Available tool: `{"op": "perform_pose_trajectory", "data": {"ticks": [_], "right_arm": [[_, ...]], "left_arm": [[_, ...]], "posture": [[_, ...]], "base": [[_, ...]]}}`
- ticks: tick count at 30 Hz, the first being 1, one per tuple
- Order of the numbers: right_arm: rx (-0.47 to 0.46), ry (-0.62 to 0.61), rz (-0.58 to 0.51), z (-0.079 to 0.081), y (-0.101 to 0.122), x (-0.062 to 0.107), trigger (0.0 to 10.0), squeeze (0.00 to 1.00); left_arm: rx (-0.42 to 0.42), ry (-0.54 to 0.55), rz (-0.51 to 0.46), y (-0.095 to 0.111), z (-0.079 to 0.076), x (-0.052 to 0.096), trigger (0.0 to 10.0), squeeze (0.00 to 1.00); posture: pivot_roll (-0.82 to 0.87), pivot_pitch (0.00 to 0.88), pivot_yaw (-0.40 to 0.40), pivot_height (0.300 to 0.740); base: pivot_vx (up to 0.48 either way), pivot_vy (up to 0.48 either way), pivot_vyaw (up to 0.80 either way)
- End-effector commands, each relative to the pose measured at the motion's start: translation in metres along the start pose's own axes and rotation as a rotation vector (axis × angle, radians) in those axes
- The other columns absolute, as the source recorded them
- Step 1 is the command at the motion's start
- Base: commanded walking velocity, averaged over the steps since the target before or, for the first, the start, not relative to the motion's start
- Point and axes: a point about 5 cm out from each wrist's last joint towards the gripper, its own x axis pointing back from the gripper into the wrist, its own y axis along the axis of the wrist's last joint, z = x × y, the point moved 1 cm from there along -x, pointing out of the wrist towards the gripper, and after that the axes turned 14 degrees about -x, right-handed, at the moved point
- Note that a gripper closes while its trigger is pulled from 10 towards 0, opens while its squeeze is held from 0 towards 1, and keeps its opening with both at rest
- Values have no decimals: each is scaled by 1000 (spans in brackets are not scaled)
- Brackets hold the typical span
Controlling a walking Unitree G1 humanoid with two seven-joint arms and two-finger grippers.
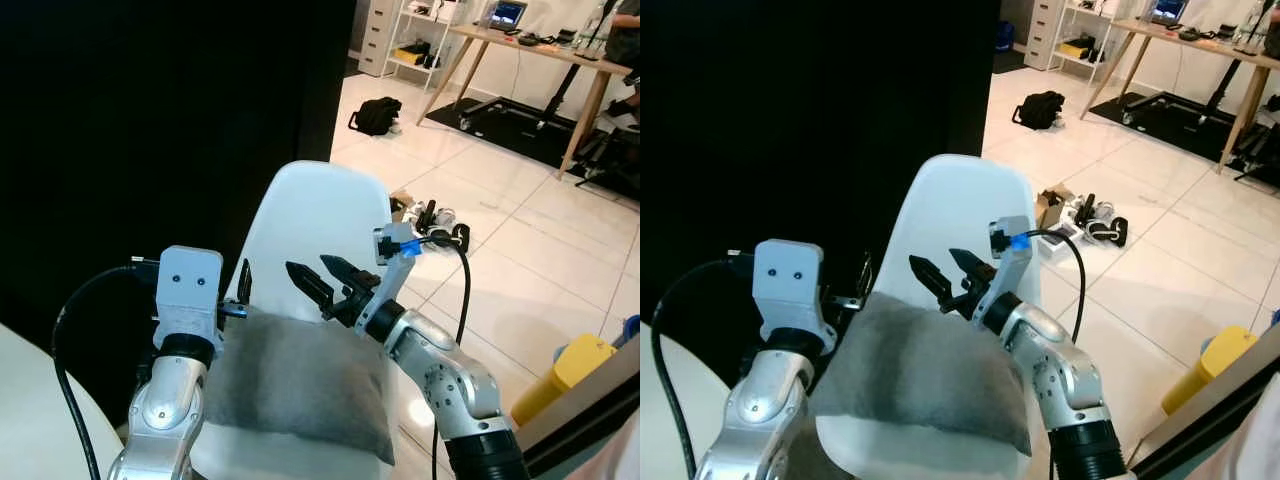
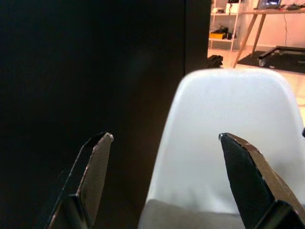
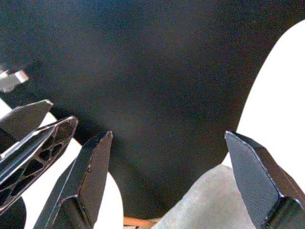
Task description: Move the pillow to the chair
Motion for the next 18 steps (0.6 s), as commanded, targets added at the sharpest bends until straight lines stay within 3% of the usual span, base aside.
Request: {"op": "perform_pose_trajectory", "data": {"ticks": [1,14,18], "right_arm": [[7,-39,-10,-5,3,3,10000,0],[30,-200,-20,-28,6,6,10000,0],[29,-208,-23,-29,6,6,10000,0]], "left_arm": [[-21,-17,12,-4,-2,1,10000,0],[-49,-13,66,-14,1,6,10000,0],[-50,-16,69,-15,1,6,10000,0]], "posture": [[32,0,-109,715],[36,0,-109,740],[36,0,-110,740]], "base": [[0,0,0],[0,0,0],[-315,0,0]]}}
